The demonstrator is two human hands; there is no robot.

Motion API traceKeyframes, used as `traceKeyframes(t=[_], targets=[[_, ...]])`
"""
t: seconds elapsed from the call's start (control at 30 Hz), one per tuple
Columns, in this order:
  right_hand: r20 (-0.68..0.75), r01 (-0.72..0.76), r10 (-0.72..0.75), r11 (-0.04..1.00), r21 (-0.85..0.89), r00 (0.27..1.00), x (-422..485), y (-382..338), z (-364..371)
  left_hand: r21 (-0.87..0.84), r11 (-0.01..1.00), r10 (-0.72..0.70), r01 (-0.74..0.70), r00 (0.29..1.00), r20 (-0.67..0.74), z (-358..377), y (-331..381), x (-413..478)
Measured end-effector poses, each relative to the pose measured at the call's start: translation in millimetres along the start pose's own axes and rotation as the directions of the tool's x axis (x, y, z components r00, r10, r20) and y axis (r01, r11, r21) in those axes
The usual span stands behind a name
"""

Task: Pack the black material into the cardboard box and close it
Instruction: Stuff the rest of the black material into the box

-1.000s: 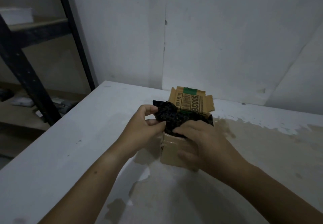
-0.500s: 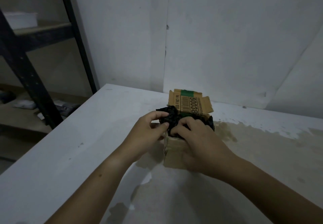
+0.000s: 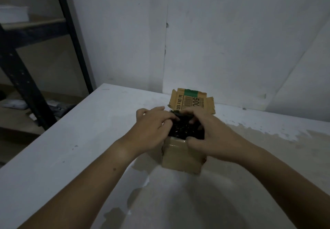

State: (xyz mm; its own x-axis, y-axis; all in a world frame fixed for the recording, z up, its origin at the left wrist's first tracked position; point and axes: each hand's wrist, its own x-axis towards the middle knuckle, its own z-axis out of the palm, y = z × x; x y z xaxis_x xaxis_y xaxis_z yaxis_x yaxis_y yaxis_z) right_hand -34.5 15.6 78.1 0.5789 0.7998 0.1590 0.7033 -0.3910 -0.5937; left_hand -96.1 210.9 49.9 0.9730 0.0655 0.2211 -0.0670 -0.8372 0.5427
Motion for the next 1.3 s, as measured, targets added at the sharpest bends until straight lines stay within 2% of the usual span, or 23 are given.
traceKeyframes(t=[0.1, 0.17, 0.27, 0.3, 0.37, 0.43, 0.47, 0.53, 0.6, 0.67, 0.73, 0.77, 0.83, 0.97, 1.13, 1.2, 1.3], targets=[[0.049, 0.029, -0.027, 0.998, -0.051, 0.998, 15, 5, -5, -0.295, 0.955, 0.024, -0.022, 1.0, 0.001, 1, -6, -2], [0.112, 0.031, -0.023, 0.997, -0.077, 0.993, 21, 7, -1, -0.445, 0.895, -0.017, 0.013, 1.0, -0.004, 4, -6, -5], [0.135, 0.053, -0.03, 0.984, -0.17, 0.99, 30, 8, 7, -0.584, 0.804, -0.233, 0.112, 0.963, -0.136, 15, -5, -9], [0.15, 0.057, -0.026, 0.976, -0.208, 0.988, 33, 9, 8, -0.641, 0.745, -0.328, 0.184, 0.938, -0.112, 18, -5, -9], [0.207, 0.041, 0.02, 0.958, -0.285, 0.978, 42, 9, 8, -0.733, 0.585, -0.449, 0.347, 0.891, 0.064, 20, -7, -6], [0.272, 0.017, 0.085, 0.936, -0.352, 0.959, 53, 9, 7, -0.751, 0.471, -0.479, 0.462, 0.849, 0.221, 22, -11, -4], [0.297, 0.012, 0.116, 0.918, -0.396, 0.948, 57, 8, 7, -0.751, 0.446, -0.479, 0.487, 0.839, 0.259, 23, -12, -4], [0.314, 0.01, 0.165, 0.872, -0.489, 0.935, 62, 6, 10, -0.732, 0.455, -0.471, 0.507, 0.835, 0.285, 22, -12, 0], [0.32, 0.019, 0.166, 0.864, -0.504, 0.933, 59, 7, 10, -0.69, 0.501, -0.462, 0.523, 0.835, 0.299, 19, -12, 3], [0.3, 0.034, 0.078, 0.936, -0.35, 0.951, 48, 9, 7, -0.65, 0.545, -0.448, 0.529, 0.839, 0.308, 15, -11, 7], [0.197, -0.006, 0.029, 0.993, -0.119, 0.98, 35, 14, -3, -0.614, 0.598, -0.409, 0.516, 0.855, 0.32, 11, -8, 10], [0.139, -0.015, 0.024, 0.998, -0.066, 0.99, 29, 16, -8, -0.596, 0.623, -0.387, 0.506, 0.862, 0.328, 9, -6, 11], [0.097, 0.034, -0.022, 0.992, -0.125, 0.995, 21, 16, -13, -0.566, 0.652, -0.365, 0.503, 0.864, 0.347, 6, -5, 13], [0.197, 0.132, -0.064, 0.927, -0.352, 0.978, 20, 14, -3, -0.59, 0.614, -0.353, 0.525, 0.851, 0.39, 7, -6, 15], [0.239, 0.051, 0.081, 0.864, -0.5, 0.968, 30, 17, 11, -0.589, 0.641, -0.36, 0.493, 0.87, 0.336, 13, -7, 16], [0.263, 0.052, 0.092, 0.868, -0.493, 0.96, 31, 14, 10, -0.573, 0.657, -0.362, 0.49, 0.872, 0.331, 13, -5, 16], [0.217, 0.065, 0.001, 0.953, -0.295, 0.976, 23, 10, 2, -0.527, 0.706, -0.368, 0.474, 0.881, 0.298, 11, -3, 19]])
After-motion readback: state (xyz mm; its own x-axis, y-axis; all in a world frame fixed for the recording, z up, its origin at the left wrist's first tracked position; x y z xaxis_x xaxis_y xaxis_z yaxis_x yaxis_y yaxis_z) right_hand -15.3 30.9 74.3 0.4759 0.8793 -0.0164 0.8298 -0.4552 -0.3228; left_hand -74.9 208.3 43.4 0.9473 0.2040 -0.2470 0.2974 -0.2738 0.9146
